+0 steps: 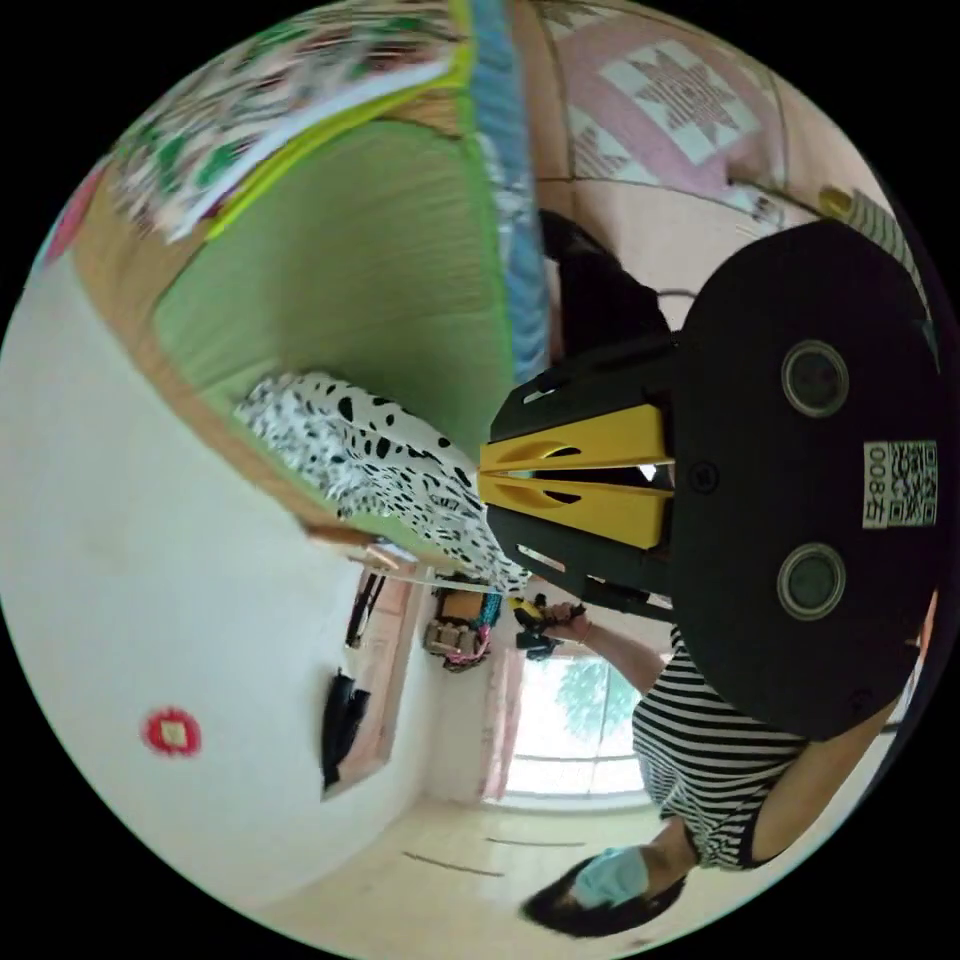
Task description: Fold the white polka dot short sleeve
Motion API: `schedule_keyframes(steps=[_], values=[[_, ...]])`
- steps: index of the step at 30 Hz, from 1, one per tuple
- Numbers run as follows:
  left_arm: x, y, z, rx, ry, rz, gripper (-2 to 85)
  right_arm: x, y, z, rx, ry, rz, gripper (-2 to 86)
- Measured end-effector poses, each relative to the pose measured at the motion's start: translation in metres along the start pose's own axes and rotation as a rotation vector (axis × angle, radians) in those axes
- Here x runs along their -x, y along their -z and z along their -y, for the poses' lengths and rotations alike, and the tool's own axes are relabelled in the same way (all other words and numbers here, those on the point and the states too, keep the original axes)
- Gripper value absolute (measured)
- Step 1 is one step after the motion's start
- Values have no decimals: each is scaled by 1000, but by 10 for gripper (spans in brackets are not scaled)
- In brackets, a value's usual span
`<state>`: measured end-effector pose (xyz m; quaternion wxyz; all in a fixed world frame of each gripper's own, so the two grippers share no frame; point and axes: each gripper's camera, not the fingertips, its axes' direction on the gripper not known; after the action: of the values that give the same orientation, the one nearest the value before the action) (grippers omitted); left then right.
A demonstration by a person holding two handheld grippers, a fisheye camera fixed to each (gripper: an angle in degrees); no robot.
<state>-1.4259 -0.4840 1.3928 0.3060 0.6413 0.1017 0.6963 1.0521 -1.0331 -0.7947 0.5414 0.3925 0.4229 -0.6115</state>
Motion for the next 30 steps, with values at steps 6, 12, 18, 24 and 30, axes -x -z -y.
schedule_keyframes(steps=[6, 12, 18, 24, 30], values=[[52, -45, -23, 101, 222, 67, 13, -66, -36, -16, 97, -245, 11, 1], [57, -43, -10, 67, 253, 88, 48, -69, -40, 2, 126, -283, -32, 1], [59, -35, 19, 11, 259, 116, 69, -65, -26, 15, 63, -318, -116, 3], [44, -61, 117, 5, 128, 84, 79, -16, -31, 86, -50, -175, -133, 18], [20, -114, 260, 17, -44, 109, 106, 57, -87, 224, -72, 68, -211, 62]])
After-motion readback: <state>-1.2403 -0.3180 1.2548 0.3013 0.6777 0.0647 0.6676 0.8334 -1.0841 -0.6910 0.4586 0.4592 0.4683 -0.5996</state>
